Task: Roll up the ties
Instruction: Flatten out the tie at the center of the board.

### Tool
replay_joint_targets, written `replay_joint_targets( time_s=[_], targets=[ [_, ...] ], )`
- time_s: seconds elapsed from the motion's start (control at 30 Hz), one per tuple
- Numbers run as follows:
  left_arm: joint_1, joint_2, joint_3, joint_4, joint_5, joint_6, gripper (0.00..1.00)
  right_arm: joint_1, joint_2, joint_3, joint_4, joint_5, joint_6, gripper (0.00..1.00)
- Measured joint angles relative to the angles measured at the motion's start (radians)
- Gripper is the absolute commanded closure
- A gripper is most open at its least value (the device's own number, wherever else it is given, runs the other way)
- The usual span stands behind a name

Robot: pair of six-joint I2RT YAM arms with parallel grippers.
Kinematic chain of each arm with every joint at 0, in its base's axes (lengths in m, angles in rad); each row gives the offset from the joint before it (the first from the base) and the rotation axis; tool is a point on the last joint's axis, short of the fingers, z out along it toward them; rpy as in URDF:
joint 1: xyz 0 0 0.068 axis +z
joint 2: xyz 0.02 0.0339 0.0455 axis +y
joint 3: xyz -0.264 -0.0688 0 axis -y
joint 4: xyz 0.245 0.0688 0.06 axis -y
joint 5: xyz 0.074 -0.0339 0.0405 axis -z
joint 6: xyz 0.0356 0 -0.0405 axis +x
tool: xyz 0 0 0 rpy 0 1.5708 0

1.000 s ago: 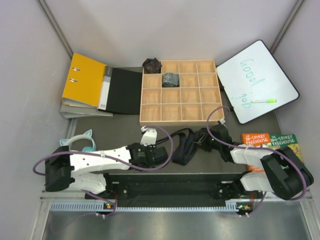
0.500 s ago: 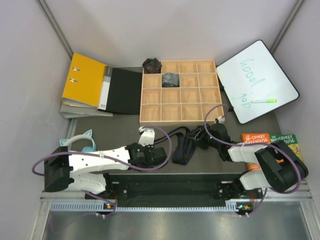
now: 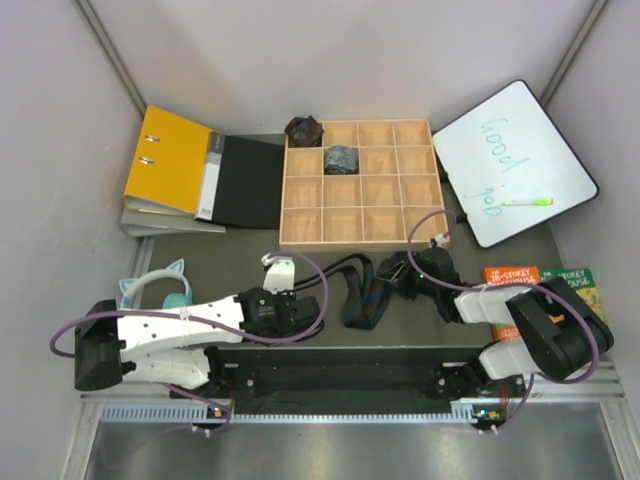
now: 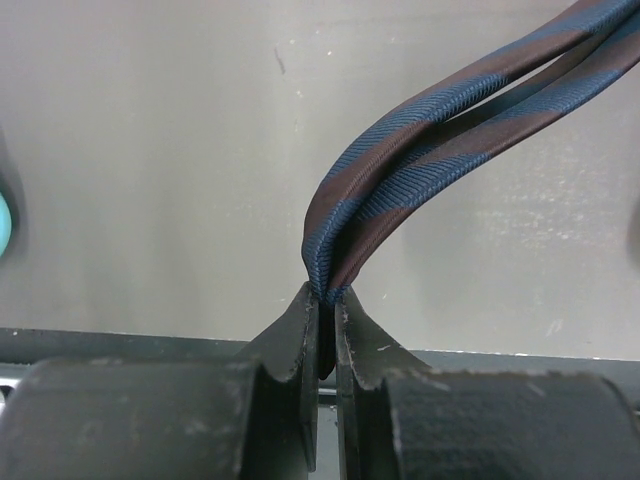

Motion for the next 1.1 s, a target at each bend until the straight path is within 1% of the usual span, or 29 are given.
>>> replay_joint_targets(
  time_s=[0.03,0.1,0.13,0.37,0.43,0.5,0.63,0.8,0.9,1.0,1.1],
  targets=[
    [0.000,0.000,-0.004,0.000,0.001,0.000,1.00,0.000,0.010,0.000,0.005,-0.001,0.002,0.82],
    [0.000,0.000,-0.008,0.000,0.003,0.000,1.00,0.000,0.027,0.000,0.019,-0.002,0.000,0.92],
    [0.000,0.001,-0.008,0.002,0.003,0.000,1.00,0.000,0.038,-0.001,0.026,-0.002,0.002,1.00],
    [0.000,0.017,-0.007,0.008,0.002,0.016,1.00,0.000,0.108,0.017,0.097,-0.037,0.003,1.00],
    [0.000,0.024,-0.002,0.008,0.001,0.032,1.00,-0.002,0.098,0.020,0.080,-0.040,0.001,1.00],
    [0.000,0.029,0.013,0.007,-0.003,0.049,1.00,-0.014,0.061,0.019,0.029,-0.041,-0.003,1.00],
    [0.000,0.036,0.071,0.000,-0.031,0.092,1.00,-0.080,-0.135,0.010,-0.132,-0.042,-0.028,1.00],
    [0.000,0.059,0.130,0.000,-0.069,0.164,1.00,-0.243,-0.505,0.015,-0.354,-0.022,-0.099,1.00],
    [0.000,0.071,0.159,0.003,-0.092,0.220,1.00,-0.333,-0.668,0.024,-0.466,0.001,-0.151,1.00],
    [0.000,0.072,0.189,0.016,-0.116,0.299,1.00,-0.438,-0.798,0.024,-0.541,0.014,-0.192,1.00],
    [-0.005,0.056,0.224,0.054,-0.129,0.410,1.00,-0.533,-0.879,0.012,-0.565,0.006,-0.211,1.00]
  ],
)
